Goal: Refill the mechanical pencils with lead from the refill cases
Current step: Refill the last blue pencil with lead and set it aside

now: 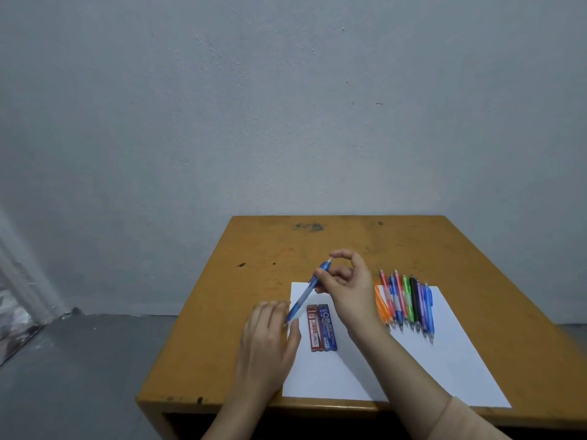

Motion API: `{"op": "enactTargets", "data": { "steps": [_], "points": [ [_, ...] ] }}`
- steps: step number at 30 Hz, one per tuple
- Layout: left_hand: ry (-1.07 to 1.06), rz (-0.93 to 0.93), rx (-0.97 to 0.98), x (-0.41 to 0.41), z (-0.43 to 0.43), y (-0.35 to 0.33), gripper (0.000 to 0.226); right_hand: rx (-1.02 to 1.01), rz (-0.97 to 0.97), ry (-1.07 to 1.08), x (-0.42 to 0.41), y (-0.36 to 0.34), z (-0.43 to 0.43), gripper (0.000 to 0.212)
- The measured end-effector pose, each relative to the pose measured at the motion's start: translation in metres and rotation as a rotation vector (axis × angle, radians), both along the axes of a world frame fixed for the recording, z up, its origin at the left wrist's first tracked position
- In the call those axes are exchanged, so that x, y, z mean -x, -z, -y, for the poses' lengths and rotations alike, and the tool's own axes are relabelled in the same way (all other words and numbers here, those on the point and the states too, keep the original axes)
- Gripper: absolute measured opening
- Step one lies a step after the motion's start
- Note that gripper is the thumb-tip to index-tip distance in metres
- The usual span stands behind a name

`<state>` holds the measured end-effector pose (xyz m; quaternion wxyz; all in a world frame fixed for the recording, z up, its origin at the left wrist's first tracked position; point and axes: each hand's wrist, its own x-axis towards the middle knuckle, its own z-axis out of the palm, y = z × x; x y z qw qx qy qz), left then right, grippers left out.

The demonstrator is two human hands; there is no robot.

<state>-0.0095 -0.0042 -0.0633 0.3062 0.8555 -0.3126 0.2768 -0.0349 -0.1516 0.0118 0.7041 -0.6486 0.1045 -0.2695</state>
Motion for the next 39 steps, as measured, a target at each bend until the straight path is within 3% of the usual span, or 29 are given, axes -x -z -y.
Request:
{"op": "enactTargets", "data": {
  "steps": [9,17,23,28,32,39],
  "points": [
    [0.098,0.218,0.039,0.002,-0.001,0.000,0.032,-0.265,-0.014,0.058,0.035,0.007,-0.005,0.015],
    [0.106,0.231,0.042,-0.002,-0.002,0.004,0.034,-0.452,-0.101,0.083,0.050,0.015,0.004,0.011],
    [0.091,0.239,0.042,-0.001,-0.001,0.003,0.049,-0.504,-0.145,0.090,0.056,0.018,0.009,0.012],
    [0.079,0.240,0.049,-0.002,-0.003,0.004,0.046,-0.522,-0.126,0.110,0.055,0.019,0.014,0.010],
    [0.049,0.200,0.053,-0.005,-0.005,0.007,0.031,-0.447,-0.111,0.178,0.052,0.022,0.022,0.007],
    [0.007,0.154,0.072,-0.004,-0.006,0.005,0.031,0.035,-0.215,0.253,0.039,0.035,0.031,0.008]
  ]
}}
